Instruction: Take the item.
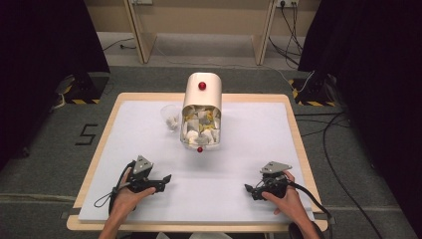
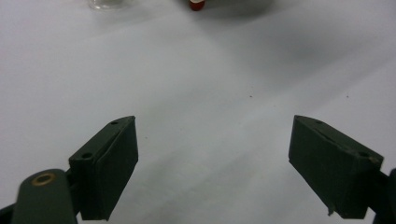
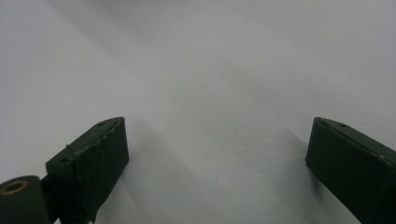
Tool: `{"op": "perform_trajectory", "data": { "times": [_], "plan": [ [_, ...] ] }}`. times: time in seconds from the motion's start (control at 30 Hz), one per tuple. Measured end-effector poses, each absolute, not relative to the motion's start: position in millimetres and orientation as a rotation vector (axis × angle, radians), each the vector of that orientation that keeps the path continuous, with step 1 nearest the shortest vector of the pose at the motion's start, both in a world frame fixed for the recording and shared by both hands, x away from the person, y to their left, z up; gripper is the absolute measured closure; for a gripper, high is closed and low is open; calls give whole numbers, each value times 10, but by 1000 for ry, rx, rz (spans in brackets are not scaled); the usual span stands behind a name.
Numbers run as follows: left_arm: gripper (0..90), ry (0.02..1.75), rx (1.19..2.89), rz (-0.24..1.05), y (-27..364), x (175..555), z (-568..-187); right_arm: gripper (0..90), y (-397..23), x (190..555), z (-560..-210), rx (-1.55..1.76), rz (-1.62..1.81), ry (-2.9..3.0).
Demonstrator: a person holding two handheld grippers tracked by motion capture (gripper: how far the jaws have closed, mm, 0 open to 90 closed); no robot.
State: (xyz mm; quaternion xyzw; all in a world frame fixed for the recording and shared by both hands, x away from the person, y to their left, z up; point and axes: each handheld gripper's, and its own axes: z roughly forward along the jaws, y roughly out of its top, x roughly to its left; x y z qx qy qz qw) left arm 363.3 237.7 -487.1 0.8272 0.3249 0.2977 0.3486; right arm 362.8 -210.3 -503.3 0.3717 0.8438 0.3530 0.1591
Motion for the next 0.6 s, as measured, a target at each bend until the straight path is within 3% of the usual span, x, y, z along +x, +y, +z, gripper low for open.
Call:
{"op": "perform_trajectory", "data": {
  "times": [0.03,0.1,0.6],
  "plan": [
    [152,727,2195,726,2382,3670,-4864,65,-2103,3628,-5033,1063,1009,2412],
    [152,1108,1977,485,2192,3434,-4972,65,-2102,3627,-5033,1062,1009,2412],
    [153,1131,1978,504,2214,3220,-5076,65,-2102,3627,-5033,1062,1008,2412]
  ]
}}
